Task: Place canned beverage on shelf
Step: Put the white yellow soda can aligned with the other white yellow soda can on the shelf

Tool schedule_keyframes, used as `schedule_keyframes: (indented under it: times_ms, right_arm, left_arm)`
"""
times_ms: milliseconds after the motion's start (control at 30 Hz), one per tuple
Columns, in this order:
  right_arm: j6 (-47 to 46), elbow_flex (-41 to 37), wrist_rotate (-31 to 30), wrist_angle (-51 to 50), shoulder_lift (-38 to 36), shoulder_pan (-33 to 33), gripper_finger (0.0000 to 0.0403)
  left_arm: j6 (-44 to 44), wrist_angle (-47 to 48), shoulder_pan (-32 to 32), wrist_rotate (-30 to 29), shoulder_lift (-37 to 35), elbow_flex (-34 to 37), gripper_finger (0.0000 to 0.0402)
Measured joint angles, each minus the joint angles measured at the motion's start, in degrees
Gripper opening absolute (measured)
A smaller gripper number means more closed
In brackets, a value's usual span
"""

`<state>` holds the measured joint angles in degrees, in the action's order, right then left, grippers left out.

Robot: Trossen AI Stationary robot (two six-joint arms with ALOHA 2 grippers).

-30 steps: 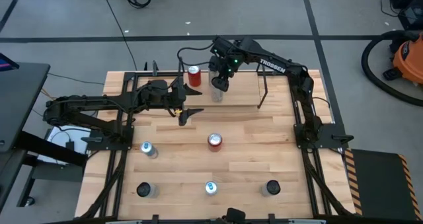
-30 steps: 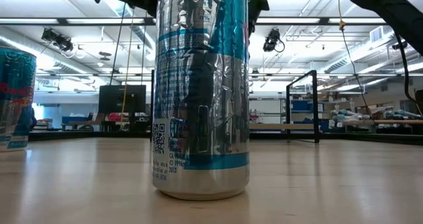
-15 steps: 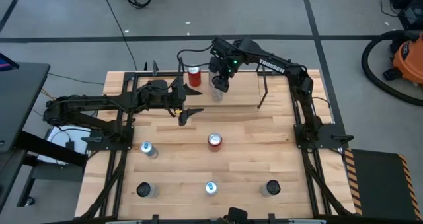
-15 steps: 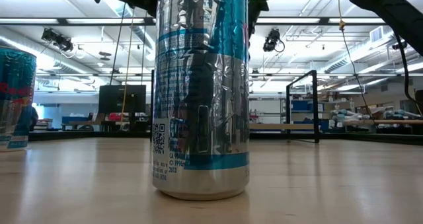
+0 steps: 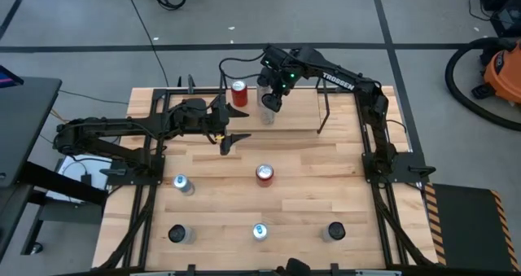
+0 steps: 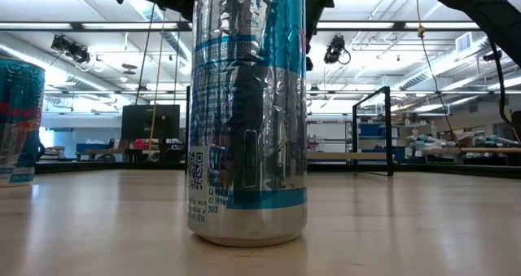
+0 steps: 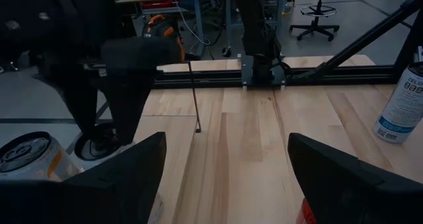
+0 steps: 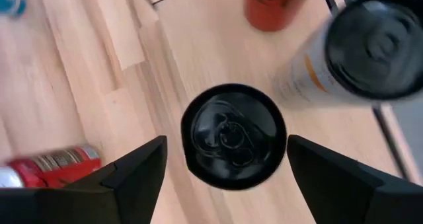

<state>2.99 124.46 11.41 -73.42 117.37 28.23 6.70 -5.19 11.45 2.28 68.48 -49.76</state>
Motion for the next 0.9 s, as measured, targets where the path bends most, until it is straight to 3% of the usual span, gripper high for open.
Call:
schedule_keyframes:
  times_ms: [200,433,567,900]
  right_arm:
    - [-10.5,0.0,-5.6,-0.1,-0.1,-0.8,0.0318]
    - [-16.0,0.0,-6.3,1.8,-0.1,-1.9,0.0319]
    - [-16.8,0.0,-9.0,1.2,0.5,-2.4,0.0318]
    - [-12.3,-0.4,-8.6,1.1,1.6,-2.7,0.0314]
  left_arm:
    - [0.0,0.0,0.0,0.0,0.0,0.0,0.0322]
    - [0.0,0.0,0.0,0.0,0.0,0.0,0.0322]
    - [0.0,0.0,0.0,0.0,0.0,0.0,0.0322]
    - [0.0,0.0,0.0,0.0,0.0,0.0,0.0322]
